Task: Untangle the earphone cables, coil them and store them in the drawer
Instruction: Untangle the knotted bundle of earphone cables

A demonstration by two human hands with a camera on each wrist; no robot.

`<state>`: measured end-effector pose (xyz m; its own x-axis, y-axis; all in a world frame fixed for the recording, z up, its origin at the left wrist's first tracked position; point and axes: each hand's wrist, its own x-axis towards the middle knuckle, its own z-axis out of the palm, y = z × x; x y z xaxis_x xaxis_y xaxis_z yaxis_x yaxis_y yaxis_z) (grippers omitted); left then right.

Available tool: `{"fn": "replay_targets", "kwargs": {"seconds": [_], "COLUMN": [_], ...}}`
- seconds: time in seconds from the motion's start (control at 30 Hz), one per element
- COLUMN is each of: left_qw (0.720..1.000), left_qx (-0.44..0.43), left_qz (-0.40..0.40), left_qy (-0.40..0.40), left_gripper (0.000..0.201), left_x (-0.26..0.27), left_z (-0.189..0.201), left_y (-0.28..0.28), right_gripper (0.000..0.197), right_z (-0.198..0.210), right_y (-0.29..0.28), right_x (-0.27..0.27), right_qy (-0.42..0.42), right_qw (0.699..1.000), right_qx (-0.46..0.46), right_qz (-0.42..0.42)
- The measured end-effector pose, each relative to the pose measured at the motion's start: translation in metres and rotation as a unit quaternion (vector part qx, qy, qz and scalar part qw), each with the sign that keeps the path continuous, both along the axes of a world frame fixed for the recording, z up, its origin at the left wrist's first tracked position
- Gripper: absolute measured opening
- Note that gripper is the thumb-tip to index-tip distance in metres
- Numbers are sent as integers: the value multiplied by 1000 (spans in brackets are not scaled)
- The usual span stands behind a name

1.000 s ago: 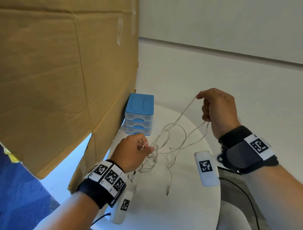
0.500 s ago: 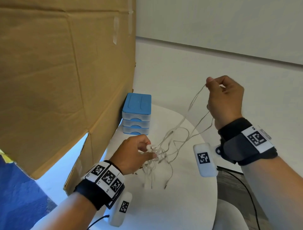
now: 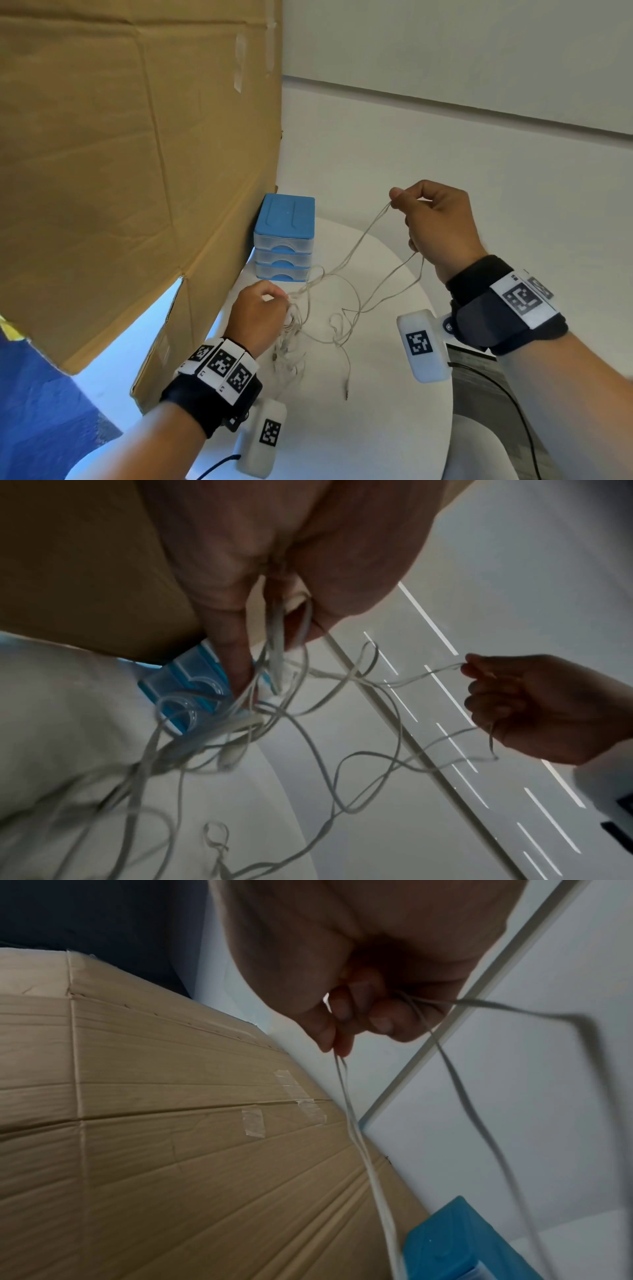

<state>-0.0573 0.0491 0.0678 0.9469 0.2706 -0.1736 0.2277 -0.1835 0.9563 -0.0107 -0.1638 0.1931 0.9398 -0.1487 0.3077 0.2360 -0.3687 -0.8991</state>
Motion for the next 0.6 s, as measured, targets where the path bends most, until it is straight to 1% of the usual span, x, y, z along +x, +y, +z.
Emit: {"fn": "replay_targets", "kwargs": {"seconds": [0.07, 0.1, 0.13, 0.17, 0.23, 0.27, 0.33, 0.4, 0.43, 0.5, 0.53, 0.6], "left_qw": [996, 989, 985, 985, 989, 989, 984, 971, 965, 962, 965, 969], "left_qx": [-16, -24, -19, 9, 81, 89, 59, 18, -2, -29, -21, 29], "left_qz": [-63, -96, -114, -114, -100, -109, -165, -235, -260, -268, -258, -244], "left_qy": [67, 107, 129, 126, 71, 39, -22, -46, -45, -35, -33, -29], "left_gripper": [14, 19, 26, 31, 34, 42, 66, 81, 83, 80, 77, 70], "left_x": [-4, -6, -8, -7, -6, -6, -8, -12, -12, -13, -14, -15], "left_z": [7, 9, 9, 8, 8, 9, 9, 7, 3, -2, -5, -10], "left_y": [-2, -3, -4, -5, -8, -10, -15, -20, -22, -26, -28, -29], "right_gripper": [26, 24, 24, 24, 23, 23, 22, 21, 21, 21, 21, 21], "right_z": [4, 7, 11, 16, 26, 30, 37, 44, 48, 61, 68, 81], "right_y": [4, 6, 8, 9, 13, 15, 21, 28, 29, 30, 29, 29], "right_x": [-4, -7, -10, -13, -20, -22, -27, -31, -31, -28, -25, -26], "right_qy": [6, 9, 10, 10, -1, -8, -12, -10, -26, -72, -84, -84], "right_qw": [1000, 999, 998, 996, 993, 991, 987, 980, 981, 988, 990, 989], "right_qx": [-10, -16, -20, -21, -9, -2, -23, -77, -84, -48, -31, -50], "right_qz": [23, 40, 60, 80, 116, 130, 159, 184, 175, 125, 110, 113]}}
